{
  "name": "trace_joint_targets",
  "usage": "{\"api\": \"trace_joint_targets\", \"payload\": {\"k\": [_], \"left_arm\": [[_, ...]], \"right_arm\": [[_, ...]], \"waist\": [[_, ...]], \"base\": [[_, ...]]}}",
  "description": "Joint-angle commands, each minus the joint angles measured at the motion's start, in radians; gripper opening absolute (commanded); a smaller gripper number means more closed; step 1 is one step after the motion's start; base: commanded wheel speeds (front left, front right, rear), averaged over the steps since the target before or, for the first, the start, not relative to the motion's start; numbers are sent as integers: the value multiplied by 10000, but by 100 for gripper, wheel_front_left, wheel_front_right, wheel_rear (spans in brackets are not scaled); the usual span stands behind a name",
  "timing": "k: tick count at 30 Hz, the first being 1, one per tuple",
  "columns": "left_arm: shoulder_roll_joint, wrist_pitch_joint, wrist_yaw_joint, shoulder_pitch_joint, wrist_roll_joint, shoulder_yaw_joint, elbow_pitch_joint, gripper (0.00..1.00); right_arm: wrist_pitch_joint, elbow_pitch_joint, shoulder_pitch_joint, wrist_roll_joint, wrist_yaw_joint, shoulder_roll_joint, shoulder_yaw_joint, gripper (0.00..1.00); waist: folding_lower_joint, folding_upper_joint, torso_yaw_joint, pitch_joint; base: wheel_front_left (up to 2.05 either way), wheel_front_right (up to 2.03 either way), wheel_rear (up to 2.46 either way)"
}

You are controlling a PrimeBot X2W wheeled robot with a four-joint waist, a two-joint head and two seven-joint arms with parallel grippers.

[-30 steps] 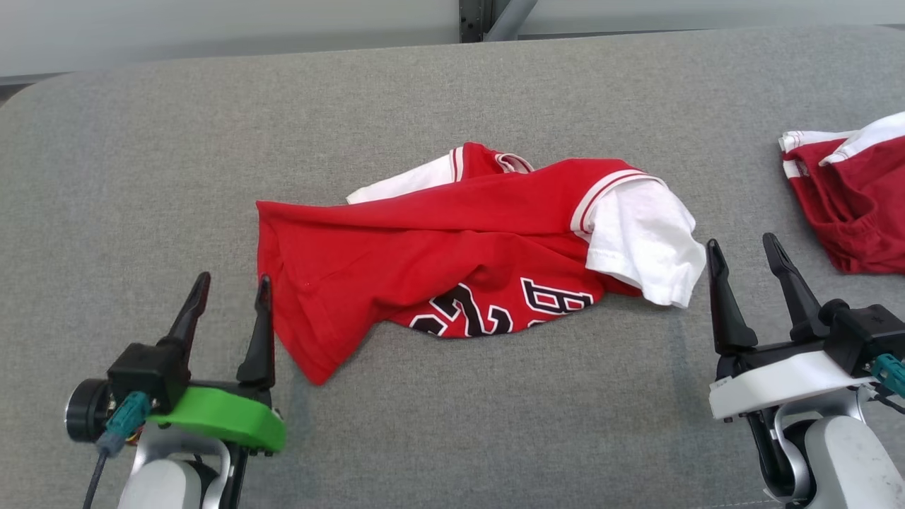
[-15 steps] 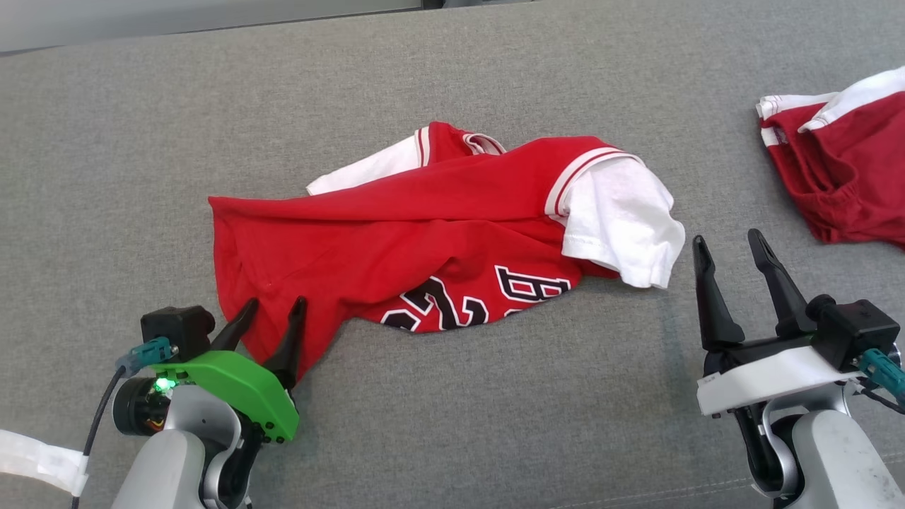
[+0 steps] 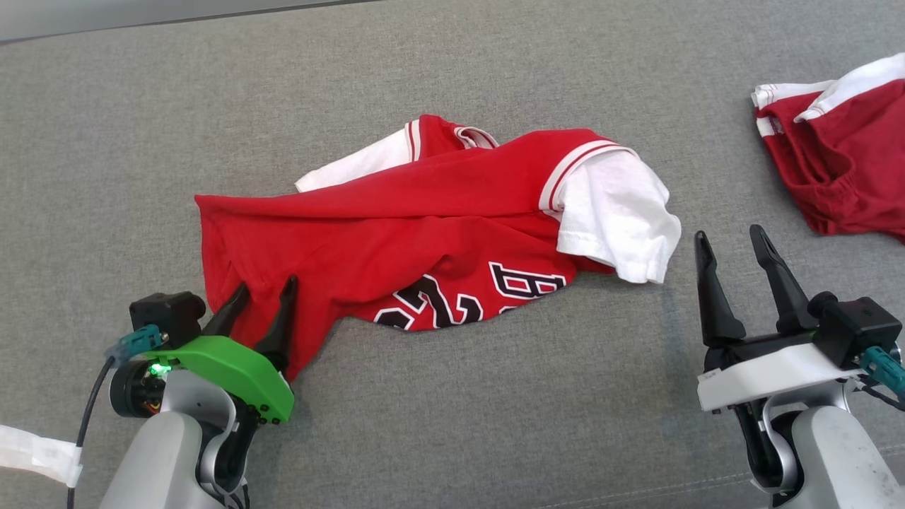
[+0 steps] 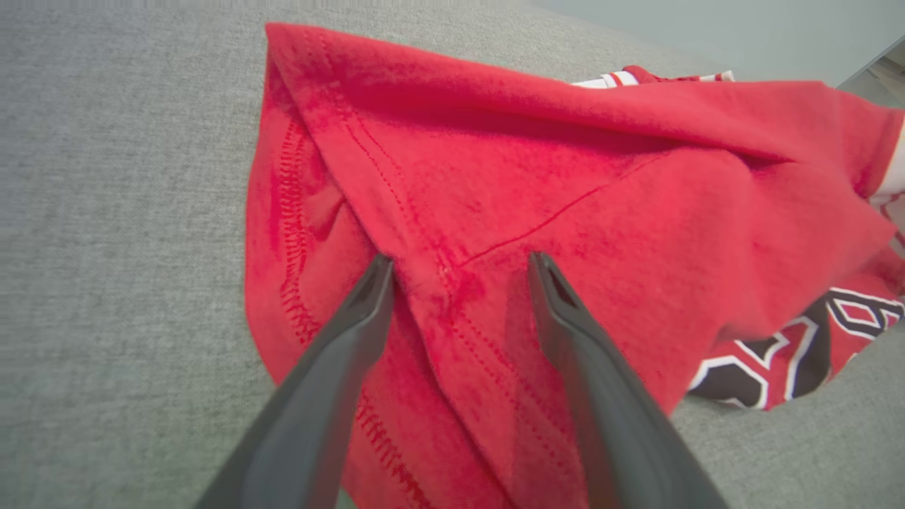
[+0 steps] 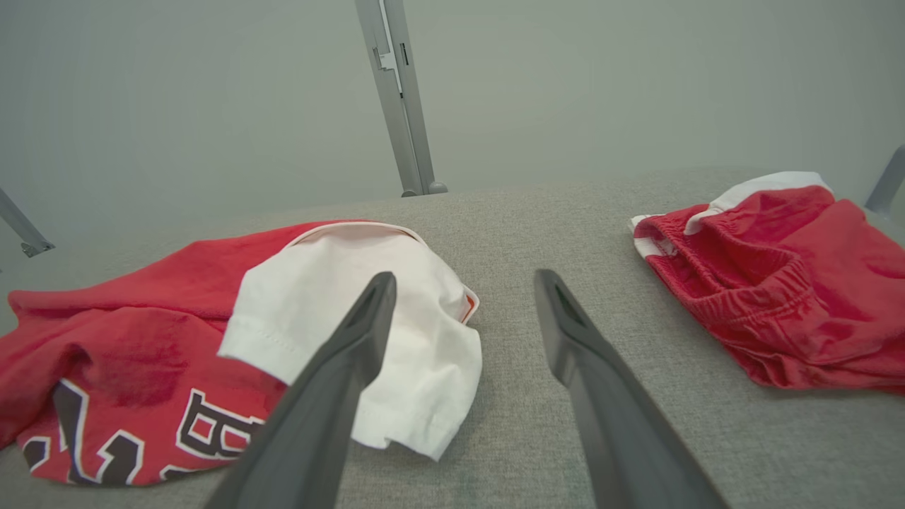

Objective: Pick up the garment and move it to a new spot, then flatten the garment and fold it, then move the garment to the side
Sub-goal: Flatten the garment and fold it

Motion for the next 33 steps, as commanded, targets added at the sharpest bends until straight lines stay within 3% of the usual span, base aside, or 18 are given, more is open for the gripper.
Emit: {"api": "trace_joint_targets", "payload": {"k": [1, 3, 14, 29, 32, 33], "left_arm": [[103, -95, -51, -129, -96, -53, -55, 42], [176, -205, -54, -122, -62, -132, -130, 0], [383, -373, 64, 21, 106, -264, -552, 0], [483, -337, 295, -11, 181, -370, -989, 0], [490, -397, 309, -15, 218, -398, -1026, 0], [502, -430, 328, -16, 221, -402, -1042, 0]], "right_arm": [[-41, 22, -103, 43, -12, -7, -29, 100], [-40, 34, -111, 46, -12, -12, -32, 100], [389, 543, 122, -9, -12, -146, -127, 100], [412, 2934, -896, 893, -12, -26, 711, 100], [363, 3257, -1104, 1134, -12, -66, 864, 0], [355, 3346, -1154, 1211, -12, -83, 922, 0]], "waist": [[0, -1, 25, -18], [0, -1, 48, -36], [0, -1, 203, -104], [0, -1, 420, 176], [0, -1, 434, 198], [0, -1, 433, 204]], "base": [[0, 0, 0], [0, 0, 0], [0, 0, 0], [0, 0, 0], [0, 0, 0], [0, 0, 0]]}}
